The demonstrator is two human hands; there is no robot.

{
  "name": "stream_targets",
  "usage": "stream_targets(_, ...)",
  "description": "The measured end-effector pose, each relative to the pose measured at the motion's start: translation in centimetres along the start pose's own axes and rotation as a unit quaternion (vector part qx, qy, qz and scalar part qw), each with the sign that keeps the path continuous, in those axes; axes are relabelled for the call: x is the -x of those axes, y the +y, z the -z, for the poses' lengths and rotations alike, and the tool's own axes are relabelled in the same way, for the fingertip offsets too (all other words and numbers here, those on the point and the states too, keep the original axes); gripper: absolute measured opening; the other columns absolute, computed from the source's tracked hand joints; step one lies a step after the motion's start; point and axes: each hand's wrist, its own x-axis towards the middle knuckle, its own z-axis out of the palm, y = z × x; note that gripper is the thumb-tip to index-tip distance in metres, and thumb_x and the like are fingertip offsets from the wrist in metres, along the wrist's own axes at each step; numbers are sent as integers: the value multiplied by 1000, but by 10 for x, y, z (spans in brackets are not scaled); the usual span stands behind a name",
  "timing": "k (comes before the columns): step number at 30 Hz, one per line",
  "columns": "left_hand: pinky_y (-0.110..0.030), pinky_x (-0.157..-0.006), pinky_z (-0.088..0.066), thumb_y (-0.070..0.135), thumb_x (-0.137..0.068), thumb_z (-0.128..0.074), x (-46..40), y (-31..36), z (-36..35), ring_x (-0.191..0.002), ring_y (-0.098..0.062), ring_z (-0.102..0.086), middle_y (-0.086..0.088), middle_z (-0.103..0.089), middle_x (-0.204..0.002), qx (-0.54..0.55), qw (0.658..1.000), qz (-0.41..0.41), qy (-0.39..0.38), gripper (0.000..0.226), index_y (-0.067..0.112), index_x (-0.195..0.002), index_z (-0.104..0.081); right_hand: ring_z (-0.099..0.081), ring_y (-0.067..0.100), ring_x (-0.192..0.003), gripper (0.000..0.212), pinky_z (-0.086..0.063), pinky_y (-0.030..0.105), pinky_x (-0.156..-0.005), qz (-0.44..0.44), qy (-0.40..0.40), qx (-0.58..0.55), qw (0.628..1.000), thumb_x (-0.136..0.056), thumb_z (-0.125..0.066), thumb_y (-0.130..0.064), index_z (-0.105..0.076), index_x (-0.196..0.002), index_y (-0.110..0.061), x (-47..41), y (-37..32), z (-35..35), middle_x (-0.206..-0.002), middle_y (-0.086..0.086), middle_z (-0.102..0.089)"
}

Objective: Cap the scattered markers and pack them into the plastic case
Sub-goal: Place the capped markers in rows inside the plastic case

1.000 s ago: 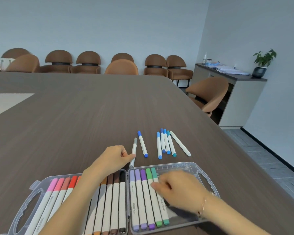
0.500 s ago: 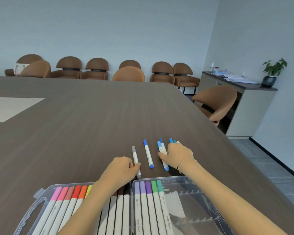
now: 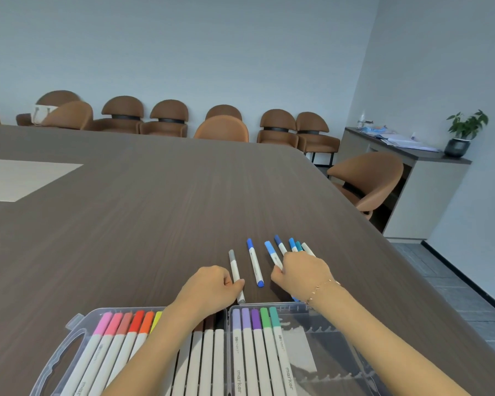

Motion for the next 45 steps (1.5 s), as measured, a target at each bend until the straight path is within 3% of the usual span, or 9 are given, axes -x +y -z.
stream_targets(4,-22,-54,-38,48,-90,-52,2,2,-1,-52,-10,-44,5,-47,-55,-13,1000,4,3,41,19,-61,-48,-48,7,-54,31,-39,11,-54,-5,-38,-213,976,-94,-50,-34,-47,-66,-20,48,15,28,-61,-3,-46)
stream_targets(11,-24,-53,-35,48,-90,-52,2,5,-1,-53,-12,-44,4,-47,-55,-25,999,11,20,45,18,-58,-44,-46,-1,-39,32,-38,10,-49,-2,-304,-250,919,-95,-49,-35,-48,-67,-20,107,23,36,-54,-10,-63)
stream_targets(20,-26,-57,-39,48,-91,-51,-2,-1,-1,-55,-13,-45,3,-47,-56,-9,1000,10,15,42,16,-62,-49,-47,-5,-39,38,-34,8,-49,-7,-254,-281,925,-95,-50,-37,-45,-62,-19,110,13,30,-38,-20,-50)
stream_targets(25,-24,-54,-36,49,-90,-52,-2,-1,-2,-54,-13,-44,3,-47,-55,-8,1000,8,14,43,16,-62,-50,-50,-2,-52,37,-36,14,-57,75,-248,-210,943,-96,-45,-44,-46,-64,-26,115,18,24,-57,-21,-58)
stream_targets(29,-24,-54,-35,48,-90,-52,-2,-1,-3,-53,-13,-42,3,-46,-55,1,1000,-1,24,42,16,-64,-50,-50,0,-68,34,-45,20,-65,178,-177,-102,962,-96,-34,-52,-54,-84,-28,119,24,14,-102,-9,-67)
stream_targets(31,-22,-53,-35,48,-90,-52,-2,-1,-3,-53,-12,-42,4,-47,-56,5,1000,-9,29,40,16,-66,-51,-50,0,-65,35,-43,20,-63,189,-206,-118,953,-96,-36,-53,-55,-79,-27,116,28,14,-90,-11,-65)
stream_targets(35,-22,-56,-39,45,-89,-56,-3,-1,-4,-56,-10,-44,4,-50,-61,26,999,-8,33,32,17,-73,-55,-40,4,-47,46,-37,13,-52,97,-108,-220,965,-96,-43,-45,-52,-63,-14,65,45,27,-55,-4,-42)
stream_targets(38,-21,-56,-41,44,-87,-61,-4,-1,-3,-56,-9,-46,4,-53,-64,41,998,12,48,30,15,-76,-57,-51,7,-60,33,-36,11,-52,-27,5,-171,985,-97,-44,-37,-55,-73,-18,-1,69,27,-65,-1,-51)
stream_targets(45,-20,-65,-47,29,-88,-62,-8,-3,-5,-69,-7,-50,6,-54,-76,35,990,-35,131,13,24,-81,-54,-59,13,-78,15,-45,18,-66,-47,-16,-145,988,-92,-57,-32,-58,-90,-17,-63,70,3,-87,4,-62)
